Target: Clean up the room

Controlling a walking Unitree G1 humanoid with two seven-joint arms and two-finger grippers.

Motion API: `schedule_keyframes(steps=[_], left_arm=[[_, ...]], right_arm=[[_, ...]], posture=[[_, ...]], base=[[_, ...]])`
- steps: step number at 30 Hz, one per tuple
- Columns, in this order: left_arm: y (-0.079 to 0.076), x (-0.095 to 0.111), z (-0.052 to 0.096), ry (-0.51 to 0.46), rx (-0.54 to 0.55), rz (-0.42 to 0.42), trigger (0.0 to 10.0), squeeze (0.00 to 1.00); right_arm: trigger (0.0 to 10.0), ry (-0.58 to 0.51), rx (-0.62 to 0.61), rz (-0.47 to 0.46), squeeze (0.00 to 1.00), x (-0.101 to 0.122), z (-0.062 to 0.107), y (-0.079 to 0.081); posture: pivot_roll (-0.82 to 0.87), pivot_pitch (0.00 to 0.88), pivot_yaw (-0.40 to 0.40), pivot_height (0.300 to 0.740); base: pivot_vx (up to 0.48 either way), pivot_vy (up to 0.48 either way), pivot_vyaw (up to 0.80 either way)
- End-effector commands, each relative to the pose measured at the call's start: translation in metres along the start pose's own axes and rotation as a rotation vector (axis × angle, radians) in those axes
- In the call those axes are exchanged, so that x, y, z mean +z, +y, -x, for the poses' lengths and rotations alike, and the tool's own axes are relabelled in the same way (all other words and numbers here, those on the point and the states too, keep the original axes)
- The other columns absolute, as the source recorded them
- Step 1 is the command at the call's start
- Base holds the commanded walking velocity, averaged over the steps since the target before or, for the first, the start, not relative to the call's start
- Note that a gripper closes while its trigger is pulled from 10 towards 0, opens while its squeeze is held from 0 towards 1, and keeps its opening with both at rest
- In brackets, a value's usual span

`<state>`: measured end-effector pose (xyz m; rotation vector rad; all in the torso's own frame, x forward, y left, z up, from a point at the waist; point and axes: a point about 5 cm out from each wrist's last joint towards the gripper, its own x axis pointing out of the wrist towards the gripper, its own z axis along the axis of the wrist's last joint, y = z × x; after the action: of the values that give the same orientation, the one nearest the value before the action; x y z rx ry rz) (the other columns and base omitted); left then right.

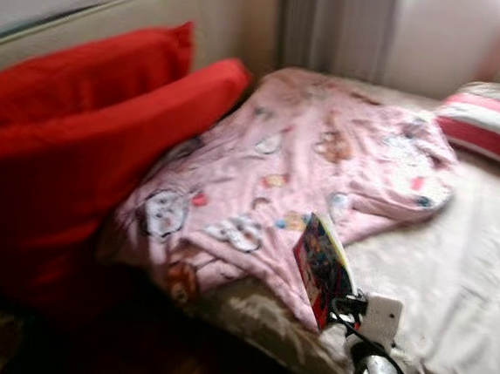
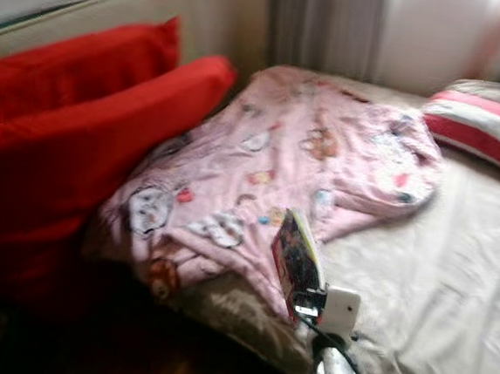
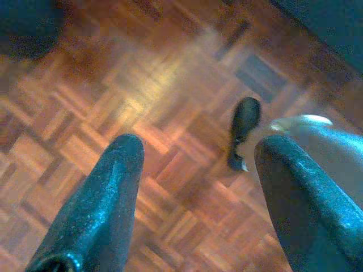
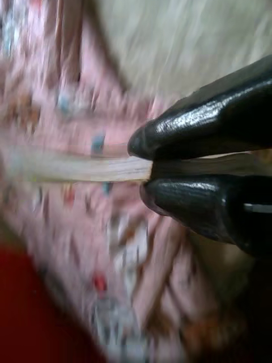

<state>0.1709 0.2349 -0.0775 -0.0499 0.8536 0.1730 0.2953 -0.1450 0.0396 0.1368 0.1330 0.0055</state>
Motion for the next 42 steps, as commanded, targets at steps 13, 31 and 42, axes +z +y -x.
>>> schedule_keyframes(steps=[13,31,42], left_arm=[[0.004,-0.012,0.004,0.049,0.010,-0.002,10.0,0.00],[0.003,-0.015,0.004,0.056,0.013,0.031,10.0,0.00],[-0.029,-0.020,0.001,0.077,-0.019,0.032,10.0,0.00]], right_arm=[[10.0,0.050,0.106,0.095,0.00,-0.006,0.000,-0.006],[10.0,0.033,0.136,0.131,0.00,0.008,-0.012,-0.016],[10.0,0.031,0.164,0.138,0.00,0.008,-0.014,-0.012]], posture=[[0.02,0.141,0.038,0.740],[0.01,0.105,-0.014,0.740],[0.02,0.101,-0.015,0.740]], base=[[0.000,0.000,0.80],[0.000,0.000,0.80],[0.000,0.000,0.80]])
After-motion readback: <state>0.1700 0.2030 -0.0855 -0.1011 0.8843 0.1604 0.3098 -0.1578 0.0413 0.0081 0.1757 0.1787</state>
